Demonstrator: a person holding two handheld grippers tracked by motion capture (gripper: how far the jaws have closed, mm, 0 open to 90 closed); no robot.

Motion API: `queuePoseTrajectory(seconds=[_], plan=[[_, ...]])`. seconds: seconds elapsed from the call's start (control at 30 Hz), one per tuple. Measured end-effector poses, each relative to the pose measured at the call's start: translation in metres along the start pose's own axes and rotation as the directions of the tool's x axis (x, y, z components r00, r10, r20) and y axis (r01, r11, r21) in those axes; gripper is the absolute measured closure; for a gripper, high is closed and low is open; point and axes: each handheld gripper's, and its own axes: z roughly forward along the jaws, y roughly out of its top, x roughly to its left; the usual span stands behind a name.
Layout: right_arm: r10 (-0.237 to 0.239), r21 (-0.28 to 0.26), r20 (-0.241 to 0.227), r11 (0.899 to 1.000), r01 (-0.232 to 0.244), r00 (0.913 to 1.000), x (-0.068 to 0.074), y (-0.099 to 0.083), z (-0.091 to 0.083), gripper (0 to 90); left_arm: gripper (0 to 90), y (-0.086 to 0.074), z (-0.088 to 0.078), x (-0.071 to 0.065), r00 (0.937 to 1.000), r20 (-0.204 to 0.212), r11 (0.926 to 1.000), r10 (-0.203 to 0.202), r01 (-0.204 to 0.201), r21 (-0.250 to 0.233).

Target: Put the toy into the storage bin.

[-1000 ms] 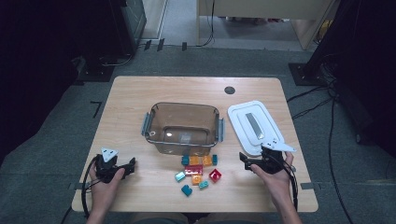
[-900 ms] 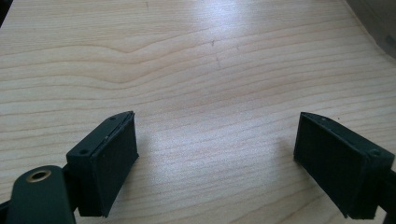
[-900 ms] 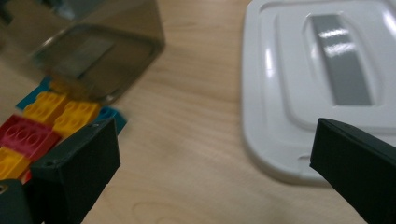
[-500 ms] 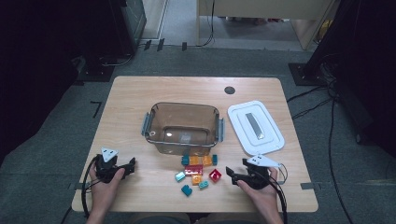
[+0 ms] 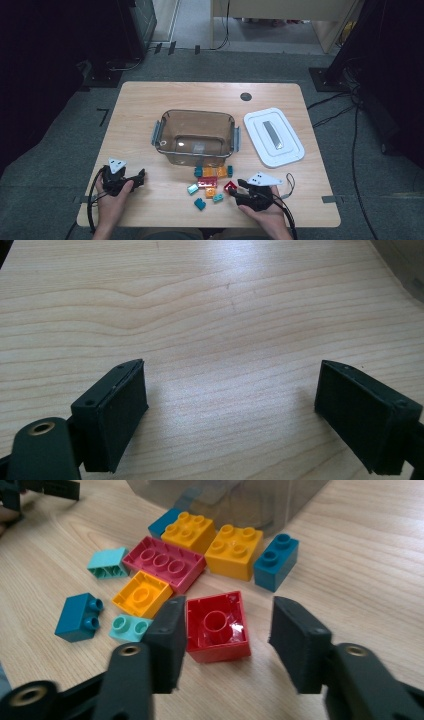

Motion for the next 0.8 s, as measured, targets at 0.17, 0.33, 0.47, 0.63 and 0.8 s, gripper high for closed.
queuePoseTrajectory(seconds=[0.17, 0.33, 0.47, 0.63, 0.8], plan=[[-0.042, 0.027, 0.024, 0.999, 0.042, 0.9988, 0.006, -0.001, 0.005, 47.1, 13.2, 0.0, 0.0, 0.0, 1.0, 0.001, 1.0, 0.001, -0.001, 0.0], [-0.084, 0.048, 0.041, 0.995, 0.082, 0.9956, 0.008, -0.003, 0.008, 58.1, 13.2, 0.0, -0.001, 0.0, 1.0, 0.004, 1.0, 0.004, -0.004, 0.002], [-0.089, 0.043, 0.035, 0.995, 0.088, 0.9954, 0.007, -0.003, 0.007, 59.9, 13.1, 0.0, 0.0, 0.0, 1.0, 0.005, 1.0, 0.005, -0.005, 0.002], [-0.067, 0.044, 0.041, 0.997, 0.066, 0.9969, 0.001, -0.002, 0.002, 60.2, 13.1, 0.0, 0.0, 0.0, 1.0, 0.004, 1.0, 0.005, -0.005, 0.002], [-0.029, 0.026, 0.061, 0.999, 0.027, 0.9977, -0.007, 0.004, -0.007, 60.3, 13.2, 0.0, 0.0, 0.0, 1.0, 0.004, 1.0, 0.005, -0.005, 0.002]])
